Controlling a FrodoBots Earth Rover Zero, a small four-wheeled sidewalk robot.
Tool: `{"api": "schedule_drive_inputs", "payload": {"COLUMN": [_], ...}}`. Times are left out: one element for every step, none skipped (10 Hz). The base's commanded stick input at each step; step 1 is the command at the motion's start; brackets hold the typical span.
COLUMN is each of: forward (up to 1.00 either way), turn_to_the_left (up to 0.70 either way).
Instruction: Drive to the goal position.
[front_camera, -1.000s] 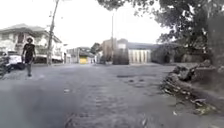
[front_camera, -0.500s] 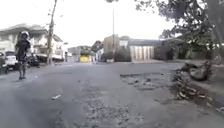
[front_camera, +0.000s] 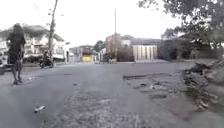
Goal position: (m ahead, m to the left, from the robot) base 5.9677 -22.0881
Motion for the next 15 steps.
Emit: {"api": "schedule_drive_inputs", "payload": {"forward": [1.0,1.0,1.0,1.0,1.0,1.0,1.0,1.0,1.0,1.0,1.0,1.0,1.0,1.0,1.0], "turn_to_the_left": [0.0,0.0,0.0,0.0,0.0,0.0,0.0,0.0,0.0,0.0,0.0,0.0,0.0,0.0,0.0]}}
